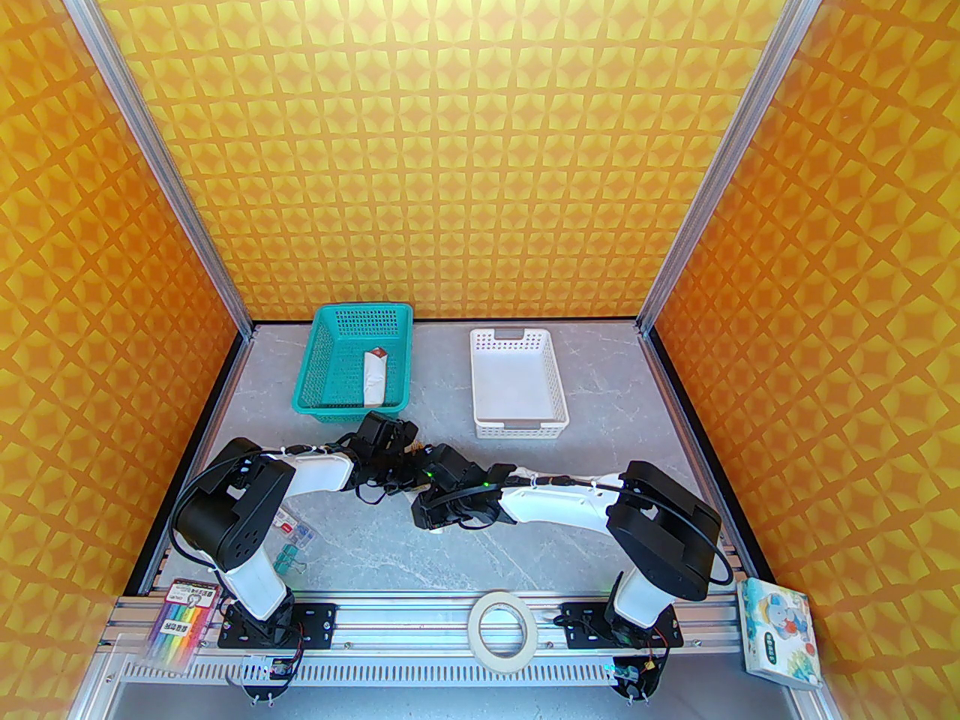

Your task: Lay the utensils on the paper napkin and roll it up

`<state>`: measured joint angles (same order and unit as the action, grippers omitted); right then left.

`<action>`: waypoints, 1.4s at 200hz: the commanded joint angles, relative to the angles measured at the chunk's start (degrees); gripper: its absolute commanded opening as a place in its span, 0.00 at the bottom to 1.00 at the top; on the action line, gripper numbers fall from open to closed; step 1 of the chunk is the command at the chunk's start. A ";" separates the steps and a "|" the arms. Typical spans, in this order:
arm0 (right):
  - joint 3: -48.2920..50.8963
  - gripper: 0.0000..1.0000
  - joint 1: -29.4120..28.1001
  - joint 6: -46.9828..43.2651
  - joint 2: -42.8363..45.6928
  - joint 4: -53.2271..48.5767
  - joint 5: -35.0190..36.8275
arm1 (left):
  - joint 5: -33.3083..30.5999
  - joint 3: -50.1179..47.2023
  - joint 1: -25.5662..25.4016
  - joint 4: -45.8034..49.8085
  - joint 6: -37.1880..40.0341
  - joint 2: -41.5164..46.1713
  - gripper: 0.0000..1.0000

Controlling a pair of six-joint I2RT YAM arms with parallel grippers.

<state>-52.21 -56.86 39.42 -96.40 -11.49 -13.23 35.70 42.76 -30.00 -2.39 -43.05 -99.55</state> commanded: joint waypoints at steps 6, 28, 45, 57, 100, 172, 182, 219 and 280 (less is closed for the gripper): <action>3.72 0.10 -0.40 1.68 0.56 0.95 -2.87 | -1.87 -0.11 -0.33 0.23 0.15 -0.55 0.00; 5.54 0.04 -0.31 3.30 1.45 2.15 -4.27 | -2.19 -0.05 -0.37 0.33 0.02 -0.55 0.00; 7.30 0.04 -0.17 5.03 1.97 3.06 -5.31 | -2.48 -0.05 -0.37 0.52 0.05 -0.73 0.00; 9.05 0.05 -0.04 6.71 2.18 5.30 -6.72 | -2.55 0.08 -0.33 0.54 0.01 -0.91 0.00; 10.69 0.27 0.02 7.91 5.33 9.63 -9.19 | -2.57 0.36 -0.35 0.92 0.25 -1.24 0.00; 9.56 0.51 8.27 -1.93 17.63 -6.60 -7.99 | -2.57 0.87 -0.39 1.63 0.71 -1.35 0.00; 9.81 0.53 9.63 -3.37 17.81 -6.64 -8.54 | -2.57 0.85 -0.33 1.68 0.71 -1.28 0.00; 12.84 0.31 12.12 -3.15 13.01 4.63 -14.21 | -2.55 0.76 -0.41 1.60 0.68 -0.91 0.00; 16.70 0.07 12.65 -1.71 8.13 10.68 -15.18 | -2.57 1.00 -0.41 2.09 0.86 -0.65 0.00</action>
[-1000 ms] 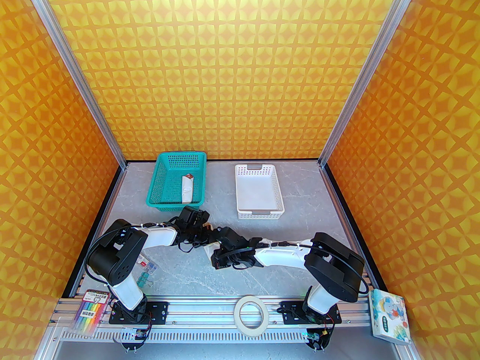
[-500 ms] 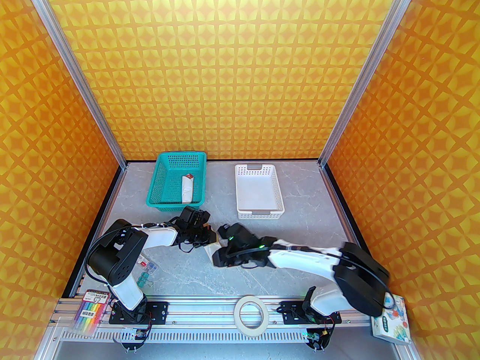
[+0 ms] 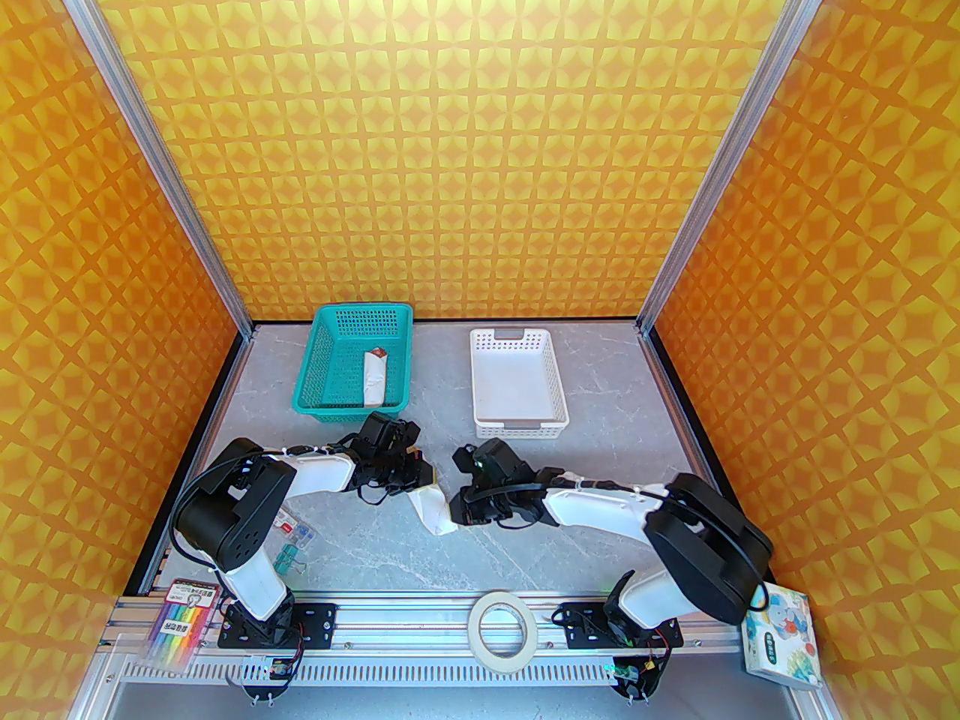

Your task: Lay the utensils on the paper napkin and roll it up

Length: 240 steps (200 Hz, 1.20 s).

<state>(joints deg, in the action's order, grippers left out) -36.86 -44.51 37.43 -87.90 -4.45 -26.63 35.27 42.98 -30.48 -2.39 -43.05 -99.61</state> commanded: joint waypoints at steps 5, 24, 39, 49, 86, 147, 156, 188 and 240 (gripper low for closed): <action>1.79 0.07 0.25 0.28 -0.16 3.62 -1.58 | -2.18 0.79 0.07 2.13 0.85 -0.58 0.00; 3.22 0.07 0.37 0.19 0.35 3.80 -1.78 | -2.22 0.78 0.07 2.19 0.93 -0.58 0.00; 3.71 0.07 0.29 0.13 0.10 3.97 -1.89 | -2.26 0.79 0.07 2.21 0.88 -0.57 0.00; 3.90 0.07 0.24 0.29 -0.37 4.67 -2.17 | -2.31 0.75 0.07 2.13 0.93 -0.55 0.00; 3.29 0.06 0.22 0.80 -1.63 6.65 -3.08 | -2.31 0.64 0.07 2.04 0.79 -0.48 0.00; 3.02 0.05 0.25 1.32 -4.83 7.58 -2.91 | -2.30 0.74 -0.02 2.34 0.86 0.05 0.00; 2.87 0.04 0.24 1.31 -5.27 7.19 -2.64 | -2.31 0.77 -0.02 2.45 0.82 0.40 0.00; 3.28 0.03 0.22 1.22 -7.00 5.07 -1.29 | -2.28 1.18 -0.06 3.51 0.87 2.69 0.00; 3.31 0.02 0.31 0.63 -8.99 0.75 1.54 | -2.66 2.20 -0.19 6.13 0.84 6.33 0.00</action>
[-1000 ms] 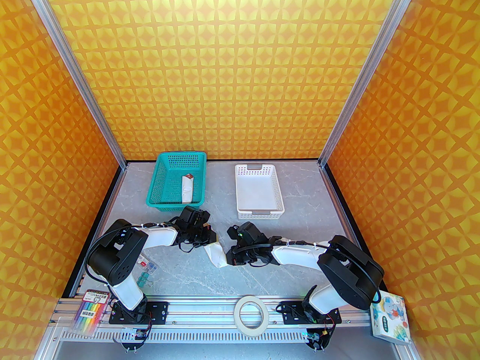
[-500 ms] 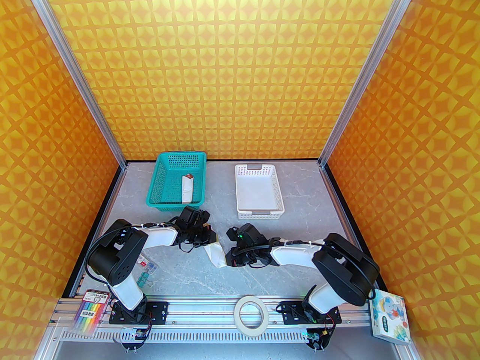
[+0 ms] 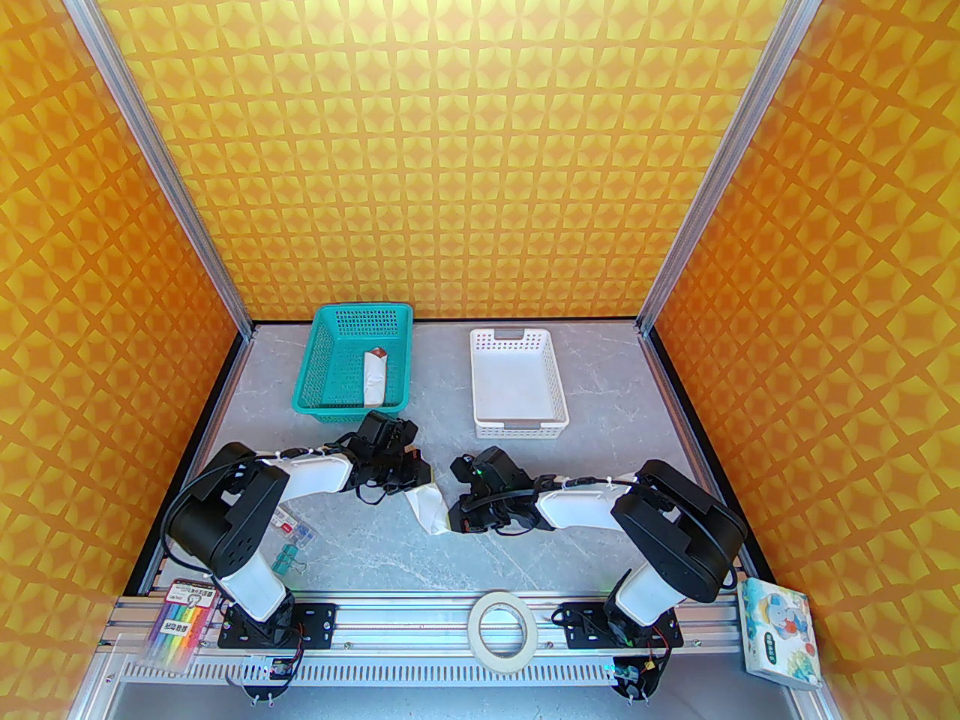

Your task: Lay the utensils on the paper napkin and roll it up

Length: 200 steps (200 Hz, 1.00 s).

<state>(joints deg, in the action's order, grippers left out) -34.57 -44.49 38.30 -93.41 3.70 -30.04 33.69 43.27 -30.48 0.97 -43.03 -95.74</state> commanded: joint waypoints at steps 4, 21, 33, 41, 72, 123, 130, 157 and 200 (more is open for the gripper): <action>0.93 0.02 0.28 -0.27 -3.73 -7.78 5.11 | -1.22 2.11 -0.19 2.97 0.82 2.64 0.00; 0.70 0.01 0.20 -0.68 -4.62 -8.45 5.31 | -1.26 2.69 -0.41 3.56 0.90 3.21 0.00; 0.56 0.01 0.20 -0.86 -5.10 -8.62 5.29 | -1.24 3.13 -0.62 3.69 0.88 3.28 0.00; 0.42 0.01 0.20 -0.95 -5.22 -8.97 5.47 | -1.26 3.48 -0.71 3.84 1.00 3.08 0.00; 0.22 0.01 0.19 -1.37 -5.35 -9.42 5.66 | -1.43 4.86 -0.72 3.81 0.80 0.74 0.00; 0.29 0.01 0.22 -1.63 -5.47 -9.77 5.82 | -1.44 5.68 -0.74 -0.23 -0.77 -2.82 0.00; 0.29 0.00 0.22 -1.61 -5.47 -9.79 5.80 | -1.50 5.79 -0.72 -0.64 -0.87 -3.22 0.00; 0.01 0.00 0.21 -1.85 -5.56 -10.29 5.87 | -1.48 6.04 -0.77 -3.03 -1.83 -5.06 0.00; -0.19 0.00 0.21 -2.05 -5.86 -10.61 5.79 | -1.44 6.41 -0.72 -5.52 -2.66 -8.24 0.00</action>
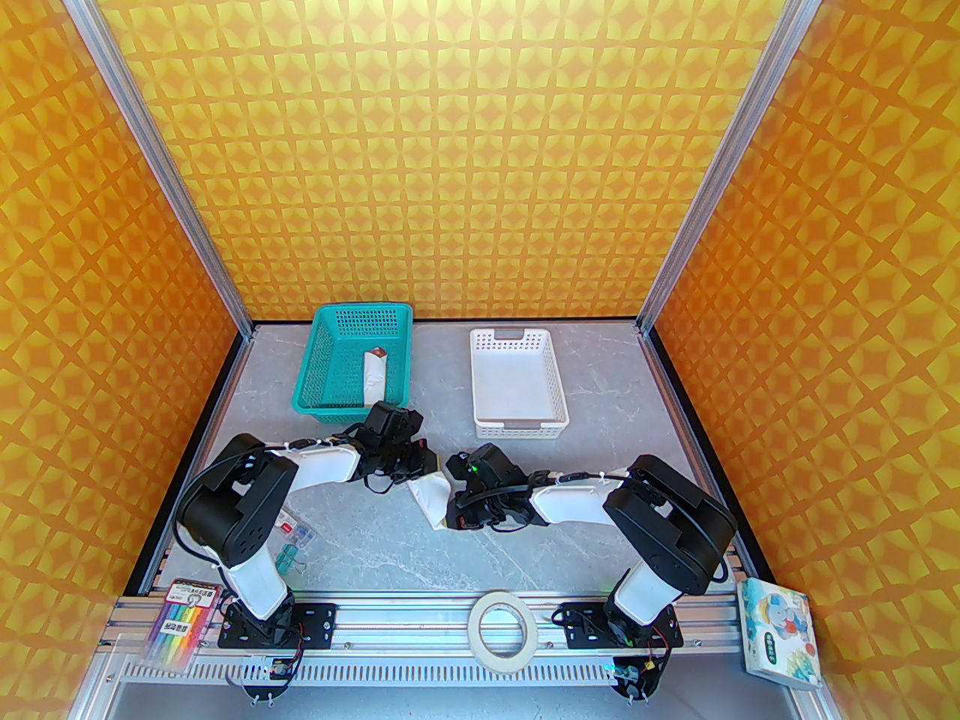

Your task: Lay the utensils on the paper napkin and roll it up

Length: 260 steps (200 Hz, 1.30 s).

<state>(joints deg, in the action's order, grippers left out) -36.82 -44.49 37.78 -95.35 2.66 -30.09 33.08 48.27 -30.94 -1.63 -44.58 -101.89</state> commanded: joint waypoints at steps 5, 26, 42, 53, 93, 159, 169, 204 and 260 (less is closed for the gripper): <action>2.00 0.00 0.20 -1.56 -4.02 -9.60 5.75 | -0.82 1.42 -0.26 -3.11 -1.18 -2.40 0.00; 2.04 0.00 0.24 -1.57 -4.01 -9.61 5.74 | -0.78 1.34 -0.27 -4.17 -1.46 -3.53 0.00; 2.02 0.00 0.19 -1.56 -4.13 -9.53 5.75 | -0.82 1.08 -0.30 -4.96 -1.65 -4.04 0.00; 1.96 0.00 0.23 -1.48 -4.09 -9.45 5.66 | -0.91 0.95 -0.35 -5.47 -1.82 -4.38 0.00; 1.93 0.13 0.26 -0.35 -0.82 -8.20 4.62 | -2.42 -0.21 -0.46 -4.75 -1.31 -4.90 0.00; 0.18 0.43 0.66 -2.37 16.48 -16.36 5.61 | -3.12 -1.71 -0.44 -4.94 -0.86 -5.87 0.00; -0.01 0.45 1.49 -2.79 17.81 -17.62 5.93 | -3.08 -1.70 -0.49 -4.87 -0.73 -5.87 0.00; -0.76 0.63 3.21 -1.21 15.97 -13.45 6.49 | -3.11 -1.70 -0.53 -4.81 -0.60 -5.78 0.00; -4.09 0.68 3.18 2.40 5.71 -2.60 1.52 | -3.14 -1.60 -0.65 -4.73 -0.34 -5.55 0.00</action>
<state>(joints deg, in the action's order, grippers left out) -38.89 -41.34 38.17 -86.83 -5.69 -26.15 32.47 47.77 -31.35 -7.90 -46.04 -105.51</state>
